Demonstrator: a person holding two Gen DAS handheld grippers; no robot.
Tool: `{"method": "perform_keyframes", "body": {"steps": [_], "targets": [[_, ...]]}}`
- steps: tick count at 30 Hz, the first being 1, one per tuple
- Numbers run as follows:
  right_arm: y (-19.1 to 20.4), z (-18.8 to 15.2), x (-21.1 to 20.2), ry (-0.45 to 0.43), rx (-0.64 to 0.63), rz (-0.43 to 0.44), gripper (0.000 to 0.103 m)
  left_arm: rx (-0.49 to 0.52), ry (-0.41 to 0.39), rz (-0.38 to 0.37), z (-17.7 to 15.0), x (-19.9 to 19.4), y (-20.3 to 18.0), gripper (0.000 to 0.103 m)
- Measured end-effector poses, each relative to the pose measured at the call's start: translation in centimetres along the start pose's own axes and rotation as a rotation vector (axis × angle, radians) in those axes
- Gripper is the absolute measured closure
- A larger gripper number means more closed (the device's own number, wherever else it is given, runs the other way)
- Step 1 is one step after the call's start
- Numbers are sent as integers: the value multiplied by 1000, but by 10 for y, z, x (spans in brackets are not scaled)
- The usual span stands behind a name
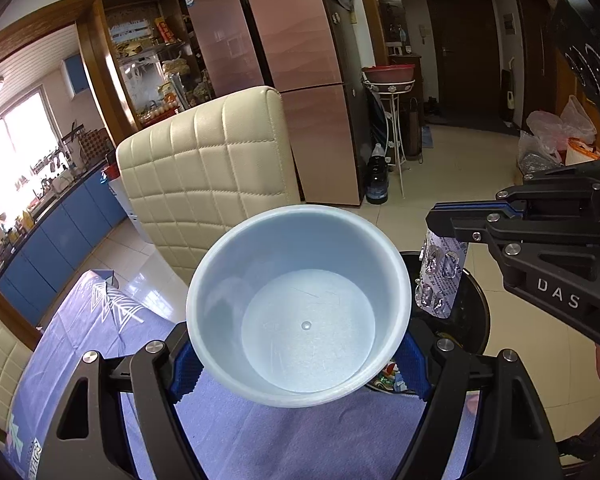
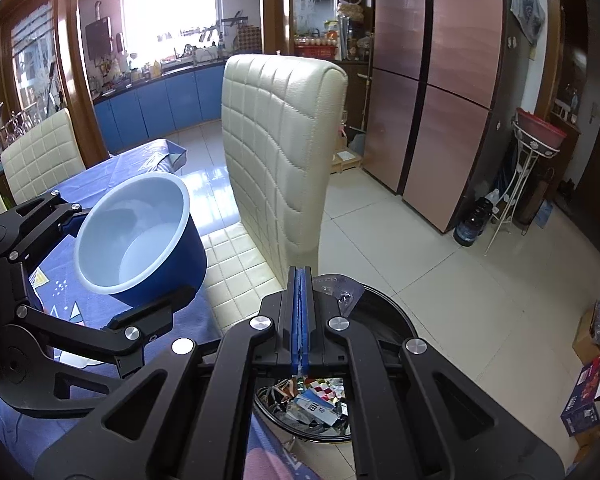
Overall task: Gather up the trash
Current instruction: 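Carry the blue bowl and blister pack over the black bin, then open the right tool to drop the blister pack while the left drops the blue bowl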
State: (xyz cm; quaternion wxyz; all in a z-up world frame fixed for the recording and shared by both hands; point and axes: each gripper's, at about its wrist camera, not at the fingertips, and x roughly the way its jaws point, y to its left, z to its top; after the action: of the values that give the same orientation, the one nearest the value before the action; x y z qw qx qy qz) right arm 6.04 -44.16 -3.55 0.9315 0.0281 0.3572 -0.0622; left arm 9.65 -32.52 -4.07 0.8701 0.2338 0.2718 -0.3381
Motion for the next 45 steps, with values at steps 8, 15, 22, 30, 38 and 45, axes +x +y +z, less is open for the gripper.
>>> {"method": "perform_keyframes", "body": {"steps": [8, 15, 22, 30, 38, 45], "targets": [[-17, 0, 7, 3, 16, -9, 101, 19, 4, -16, 8, 10, -8, 27], [-27, 2, 16, 15, 21, -9, 101, 16, 14, -21, 9, 16, -10, 27], [-32, 5, 21, 14, 27, -22, 99, 14, 15, -30, 10, 18, -10, 27], [-40, 4, 27, 36, 53, -52, 98, 17, 19, -44, 12, 21, -12, 27], [-58, -3, 35, 85, 109, -86, 98, 25, 18, -73, 15, 24, -19, 27], [-73, -12, 36, 112, 148, -112, 98, 34, 20, -93, 18, 28, -26, 27]]}}
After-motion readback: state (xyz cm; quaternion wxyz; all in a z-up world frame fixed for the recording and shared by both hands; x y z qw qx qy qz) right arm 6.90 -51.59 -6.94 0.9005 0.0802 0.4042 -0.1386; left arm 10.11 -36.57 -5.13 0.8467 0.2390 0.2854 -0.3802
